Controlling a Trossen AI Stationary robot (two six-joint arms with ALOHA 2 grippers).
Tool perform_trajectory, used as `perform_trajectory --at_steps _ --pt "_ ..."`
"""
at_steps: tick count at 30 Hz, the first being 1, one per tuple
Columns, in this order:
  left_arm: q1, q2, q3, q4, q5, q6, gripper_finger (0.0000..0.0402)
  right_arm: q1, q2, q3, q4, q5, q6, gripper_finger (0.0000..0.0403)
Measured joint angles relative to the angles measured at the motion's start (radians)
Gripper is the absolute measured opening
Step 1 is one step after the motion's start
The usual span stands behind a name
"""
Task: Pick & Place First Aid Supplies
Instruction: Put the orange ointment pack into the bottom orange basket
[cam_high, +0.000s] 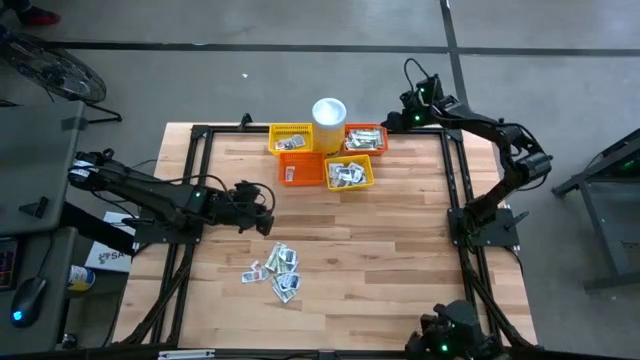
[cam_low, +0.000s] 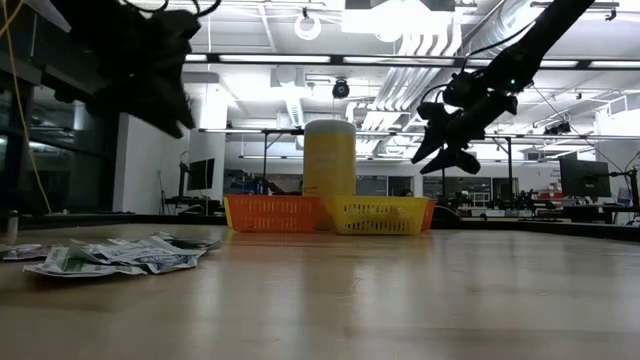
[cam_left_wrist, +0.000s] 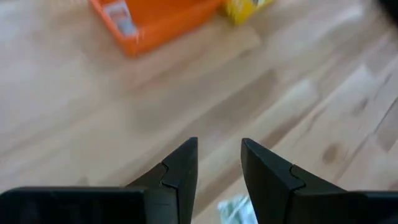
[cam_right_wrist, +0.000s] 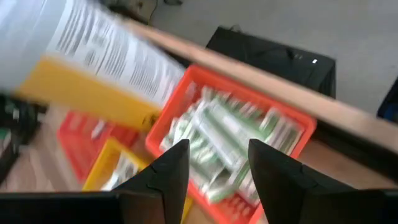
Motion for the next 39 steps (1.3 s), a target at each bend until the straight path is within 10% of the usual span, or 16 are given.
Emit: perform_trajectory --at_steps 18,39 --pt "-0.007 0.000 0.000 -0.165 0.571 0.098 0.0122 0.178 -0.066 0.000 -0.237 0.001 -0.109 0.0158" --pt "-0.295 0.173 0.000 -0.136 0.487 0.141 0.0122 0.296 -0.196 0.000 -0.472 0.028 -0.239 0.0158"
